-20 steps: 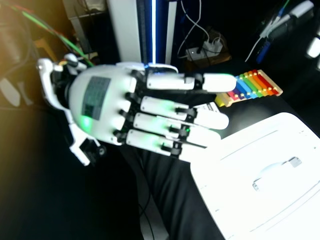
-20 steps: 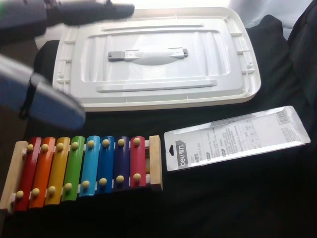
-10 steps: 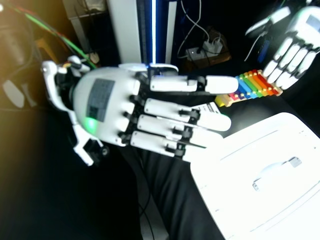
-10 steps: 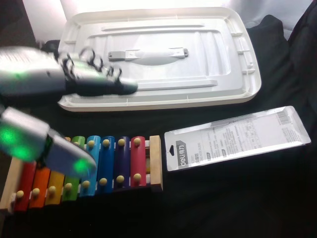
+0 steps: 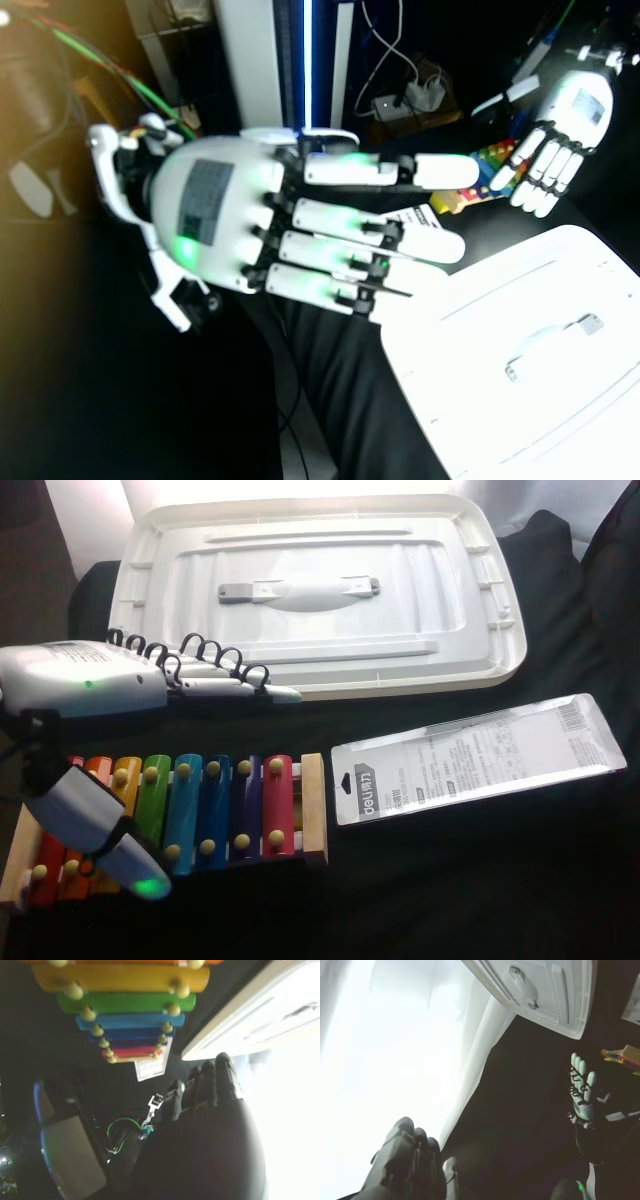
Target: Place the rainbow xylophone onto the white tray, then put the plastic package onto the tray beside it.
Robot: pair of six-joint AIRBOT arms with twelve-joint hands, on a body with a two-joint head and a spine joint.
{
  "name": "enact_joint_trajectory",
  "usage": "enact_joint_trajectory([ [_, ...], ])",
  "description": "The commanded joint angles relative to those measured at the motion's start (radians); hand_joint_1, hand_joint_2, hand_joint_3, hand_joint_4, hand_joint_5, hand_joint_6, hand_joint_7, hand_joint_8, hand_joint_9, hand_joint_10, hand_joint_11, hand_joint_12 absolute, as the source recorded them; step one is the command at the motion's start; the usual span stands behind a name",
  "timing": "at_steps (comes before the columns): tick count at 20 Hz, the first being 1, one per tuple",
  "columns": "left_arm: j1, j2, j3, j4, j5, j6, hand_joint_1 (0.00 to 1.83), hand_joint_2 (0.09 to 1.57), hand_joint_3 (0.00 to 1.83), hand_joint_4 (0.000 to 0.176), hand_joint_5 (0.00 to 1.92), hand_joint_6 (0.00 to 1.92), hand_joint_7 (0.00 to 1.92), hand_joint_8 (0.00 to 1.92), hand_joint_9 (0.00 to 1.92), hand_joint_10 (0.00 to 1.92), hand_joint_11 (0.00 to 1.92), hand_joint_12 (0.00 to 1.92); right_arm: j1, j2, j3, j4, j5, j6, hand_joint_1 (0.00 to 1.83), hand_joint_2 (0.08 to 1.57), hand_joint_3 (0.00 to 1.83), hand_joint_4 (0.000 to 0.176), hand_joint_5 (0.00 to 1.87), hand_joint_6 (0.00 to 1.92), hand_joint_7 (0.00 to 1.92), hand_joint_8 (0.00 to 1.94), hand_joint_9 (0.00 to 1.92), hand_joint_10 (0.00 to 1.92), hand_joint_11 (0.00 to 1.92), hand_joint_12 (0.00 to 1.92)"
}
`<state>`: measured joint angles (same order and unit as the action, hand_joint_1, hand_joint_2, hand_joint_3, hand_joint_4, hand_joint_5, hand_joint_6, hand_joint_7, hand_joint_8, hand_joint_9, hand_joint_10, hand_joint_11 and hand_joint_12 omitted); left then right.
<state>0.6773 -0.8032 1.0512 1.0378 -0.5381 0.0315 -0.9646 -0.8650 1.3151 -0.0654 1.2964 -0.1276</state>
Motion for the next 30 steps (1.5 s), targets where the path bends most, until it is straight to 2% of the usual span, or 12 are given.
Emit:
enact_joint_trajectory([
  [1,0.0,-0.009,0.006,-0.047,-0.053,0.009,0.84,0.74,0.02,0.175,0.0,0.0,0.0,0.0,0.0,0.0,0.0,0.0,0.007,0.001,0.006,0.051,0.11,0.01,0.65,0.82,0.0,0.176,0.0,0.0,0.01,0.0,0.0,0.0,0.0,0.0],
  [2,0.009,-0.016,0.009,-0.058,-0.054,0.014,0.83,0.8,0.01,0.157,0.0,0.0,0.0,0.0,0.0,0.0,0.0,0.0,0.007,0.001,0.006,0.051,0.11,0.01,0.65,0.82,0.0,0.176,0.0,0.0,0.01,0.0,0.0,0.0,0.0,0.0],
  [3,0.019,-0.022,0.011,-0.074,-0.056,0.025,0.83,0.82,0.01,0.172,0.0,0.0,0.0,0.0,0.0,0.0,0.0,0.0,0.007,0.001,0.006,0.051,0.11,0.01,0.66,0.82,0.0,0.174,0.0,0.0,0.0,0.0,0.0,0.0,0.0,0.0],
  [8,0.057,-0.045,0.017,-0.115,-0.061,0.054,0.77,0.87,0.02,0.176,0.0,0.0,0.0,0.0,0.0,0.0,0.0,0.0,0.007,-0.001,0.005,0.051,0.111,0.01,0.66,0.82,0.0,0.164,0.0,0.0,0.02,0.01,0.02,0.01,0.0,0.0],
  [9,0.062,-0.05,0.019,-0.117,-0.061,0.056,0.8,1.2,0.04,0.176,0.0,0.0,0.0,0.0,0.0,0.0,0.0,0.0,0.007,-0.001,0.005,0.051,0.111,0.01,0.64,0.82,0.0,0.169,0.0,0.0,0.02,0.01,0.01,0.0,0.0,0.0],
  [10,0.067,-0.057,0.022,-0.117,-0.062,0.056,0.68,0.96,0.0,0.176,0.0,0.0,0.0,0.0,0.0,0.0,0.0,0.0,0.007,-0.001,0.005,0.051,0.112,0.01,0.66,0.82,0.0,0.168,0.0,0.0,0.02,0.01,0.01,0.0,0.0,0.0],
  [11,0.073,-0.062,0.025,-0.123,-0.065,0.056,0.86,1.08,0.0,0.176,0.0,0.0,0.0,0.0,0.0,0.0,0.0,0.0,0.007,-0.002,0.005,0.051,0.112,0.01,0.65,0.82,0.0,0.168,0.01,0.0,0.03,0.01,0.01,0.0,0.0,0.0],
  [12,0.08,-0.067,0.028,-0.133,-0.068,0.056,0.66,1.01,0.0,0.176,0.0,0.0,0.0,0.0,0.0,0.0,0.0,0.0,0.007,-0.002,0.004,0.051,0.113,0.01,0.65,0.83,0.0,0.172,0.0,0.0,0.03,0.01,0.01,0.0,0.0,0.0],
  [14,0.091,-0.07,0.029,-0.144,-0.073,0.056,0.86,0.85,0.0,0.176,0.0,0.0,0.0,0.0,0.0,0.0,0.0,0.0,0.007,-0.002,0.003,0.051,0.115,0.01,0.66,0.82,0.0,0.172,0.01,0.0,0.04,0.01,0.02,0.01,0.0,0.0],
  [25,0.154,-0.111,0.037,-0.161,-0.062,0.059,0.93,0.84,0.0,0.176,0.0,0.0,0.0,0.0,0.0,0.0,0.0,0.0,0.007,-0.006,0.002,0.052,0.126,0.01,0.64,0.92,0.02,0.176,0.02,0.01,0.04,0.0,0.01,0.0,0.0,0.0],
  [29,0.177,-0.137,0.053,-0.161,-0.034,0.06,1.12,0.85,0.0,0.176,0.0,0.0,0.0,0.0,0.0,0.0,0.03,0.01,0.007,-0.005,0.0,0.052,0.135,0.01,0.6,0.93,0.01,0.176,0.02,0.0,0.0,0.0,0.01,0.0,0.0,0.0],
  [30,0.184,-0.142,0.056,-0.162,-0.032,0.06,1.19,0.93,0.0,0.176,0.0,0.0,0.13,0.0,0.2,0.01,0.25,0.15,0.007,-0.005,0.0,0.052,0.137,0.01,0.59,0.98,0.03,0.176,0.03,0.0,0.0,0.0,0.01,0.0,0.0,0.0],
])
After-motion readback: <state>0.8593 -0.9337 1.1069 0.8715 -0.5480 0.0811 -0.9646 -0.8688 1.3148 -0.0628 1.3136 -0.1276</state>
